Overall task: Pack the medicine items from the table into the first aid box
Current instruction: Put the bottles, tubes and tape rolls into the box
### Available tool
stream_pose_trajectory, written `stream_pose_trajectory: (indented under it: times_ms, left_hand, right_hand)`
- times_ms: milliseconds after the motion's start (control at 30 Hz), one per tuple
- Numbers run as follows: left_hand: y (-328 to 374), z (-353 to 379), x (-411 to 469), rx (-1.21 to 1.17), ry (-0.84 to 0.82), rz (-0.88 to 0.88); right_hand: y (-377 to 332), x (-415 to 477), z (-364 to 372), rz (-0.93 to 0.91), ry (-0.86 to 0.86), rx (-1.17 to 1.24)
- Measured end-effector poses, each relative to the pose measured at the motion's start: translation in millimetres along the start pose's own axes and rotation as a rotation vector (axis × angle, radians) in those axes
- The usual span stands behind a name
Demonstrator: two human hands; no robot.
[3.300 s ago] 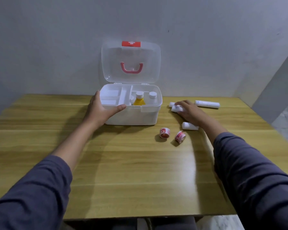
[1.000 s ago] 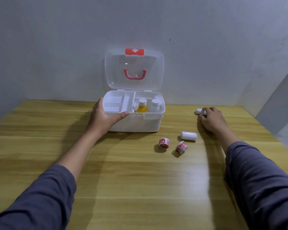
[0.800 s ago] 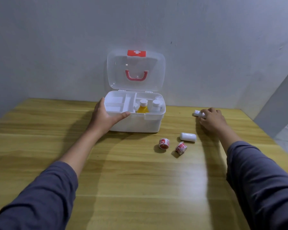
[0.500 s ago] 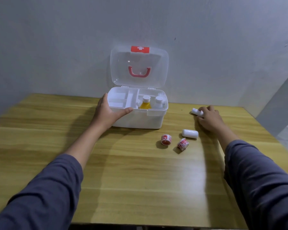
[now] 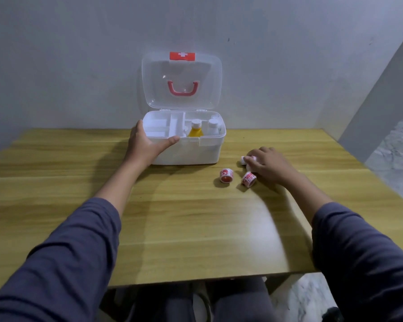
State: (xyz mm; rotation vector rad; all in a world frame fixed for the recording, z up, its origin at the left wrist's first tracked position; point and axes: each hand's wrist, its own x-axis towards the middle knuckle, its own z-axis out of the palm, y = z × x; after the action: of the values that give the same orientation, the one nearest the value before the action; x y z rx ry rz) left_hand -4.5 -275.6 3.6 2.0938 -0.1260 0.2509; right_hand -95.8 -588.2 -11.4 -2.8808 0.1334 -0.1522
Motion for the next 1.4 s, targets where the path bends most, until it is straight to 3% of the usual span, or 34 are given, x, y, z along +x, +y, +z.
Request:
stream_pose_trajectory:
  times_ms: [167,600,767,933,1033,1167,1400]
  left_hand:
    - [0,-1,0,0.001,-0.014,-0.004]
    - [3,8,-2,-0.056,0.043,0.021]
    - [5,8,-6,-0.069,0.041,0.023]
    - [6,10,-8,-0.091,0.047,0.020]
    - [5,10,-9,-0.120,0.076,0.012]
    - [3,12,-9,-0.156,0.093,0.018]
    - [2,17,-7,-0.186,0.131,-0.003]
  right_hand:
    - [-3,-13,12,-0.066,0.089,-0.174]
    - [-6,0,13,-0.045,0.099,-0.114]
    - [-17,11,-4,0.042,0.267,0.171]
    - [-71,31,-54,-0.116,0.475,0.424]
    - [-125,45,-69,-0.263,0.377,0.434]
    - [-186,63,-59,-0.435,0.105,0.216]
    - [-221,95,-23,-0.487,-0.012,-0.027]
